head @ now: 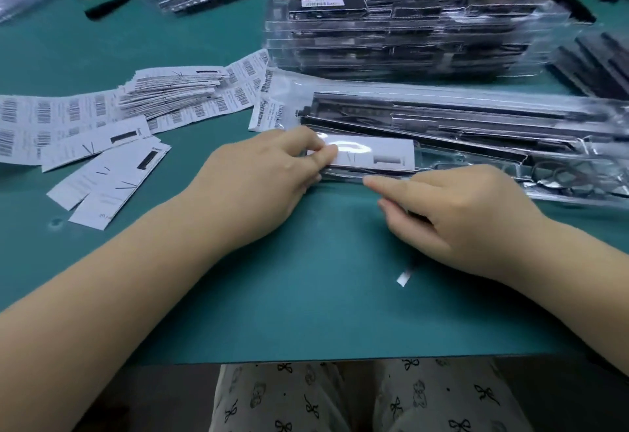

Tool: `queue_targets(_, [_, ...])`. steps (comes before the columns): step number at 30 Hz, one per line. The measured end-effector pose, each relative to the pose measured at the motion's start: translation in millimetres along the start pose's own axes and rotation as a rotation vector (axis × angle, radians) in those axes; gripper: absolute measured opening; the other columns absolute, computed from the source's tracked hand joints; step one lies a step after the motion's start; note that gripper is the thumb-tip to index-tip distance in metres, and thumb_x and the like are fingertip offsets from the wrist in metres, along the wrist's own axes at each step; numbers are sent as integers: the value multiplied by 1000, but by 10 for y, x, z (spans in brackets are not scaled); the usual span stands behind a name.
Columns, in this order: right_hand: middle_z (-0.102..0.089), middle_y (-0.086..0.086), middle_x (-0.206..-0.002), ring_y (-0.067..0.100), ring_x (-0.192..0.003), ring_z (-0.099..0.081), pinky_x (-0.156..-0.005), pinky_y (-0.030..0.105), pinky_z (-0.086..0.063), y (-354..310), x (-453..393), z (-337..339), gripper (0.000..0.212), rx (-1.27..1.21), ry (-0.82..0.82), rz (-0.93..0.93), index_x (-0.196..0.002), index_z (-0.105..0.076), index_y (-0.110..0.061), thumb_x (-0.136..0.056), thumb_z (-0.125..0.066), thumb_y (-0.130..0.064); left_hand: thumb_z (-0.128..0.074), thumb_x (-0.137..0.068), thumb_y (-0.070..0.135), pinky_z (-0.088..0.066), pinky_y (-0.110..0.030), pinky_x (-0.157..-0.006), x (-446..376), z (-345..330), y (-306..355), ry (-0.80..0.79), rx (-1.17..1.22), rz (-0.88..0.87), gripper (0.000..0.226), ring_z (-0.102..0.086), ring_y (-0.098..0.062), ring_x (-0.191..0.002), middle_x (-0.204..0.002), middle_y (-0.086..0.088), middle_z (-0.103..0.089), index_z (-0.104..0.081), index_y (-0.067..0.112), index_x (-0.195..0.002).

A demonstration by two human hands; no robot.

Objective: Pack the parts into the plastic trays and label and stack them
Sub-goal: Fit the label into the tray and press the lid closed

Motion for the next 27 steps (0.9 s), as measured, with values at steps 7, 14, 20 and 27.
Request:
queue_targets(7, [-67,12,-99,35,-92,-58,-87,36,-43,320,-220,91,27,-60,54,-149,-109,-71,-9,-89,-58,-21,-21,-95,43,-44,-47,-98,64,-39,25,-41,73,-51,58,-46,-24,-122,-140,2,-45,-41,20,-143])
queue_targets(14, [0,0,-160,15,-146,8,-118,37,3,616,-106,-572,67,55,-510,-401,-151,-5,-34,-89,-2,-61,-52,-84,36,-32,-16,-102,126,57,-269,130,544,166,37,-45,3,-118,-123,20,-54,-66,30,-117])
queue_targets(20, [3,1,-160,16,-146,11,-117,38,7,604,-109,-577,78,88,-512,-395,-151,0,-35,-80,3,-67,-55,-88,49,-36,-28,-58,128,48,-824,73,409,693,41,-50,-22,-65,-81,-17,-66,-70,11,-82])
queue_targets(27, [4,0,-160,14,-145,12,-115,35,11,572,-115,-525,77,55,-436,-429,-151,-3,-35,-81,7,-67,-66,-86,21,-57,-28,-48,63,-171,-760,-24,1095,964,23,-65,-19,-45,-56,-7,-61,-59,0,-78])
Point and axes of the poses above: each hand's wrist, its own x-axis away from the middle knuckle, its own z-axis out of the back of the hand, y = z × x, the point moved 9 cm from there along -x, towards the middle knuckle
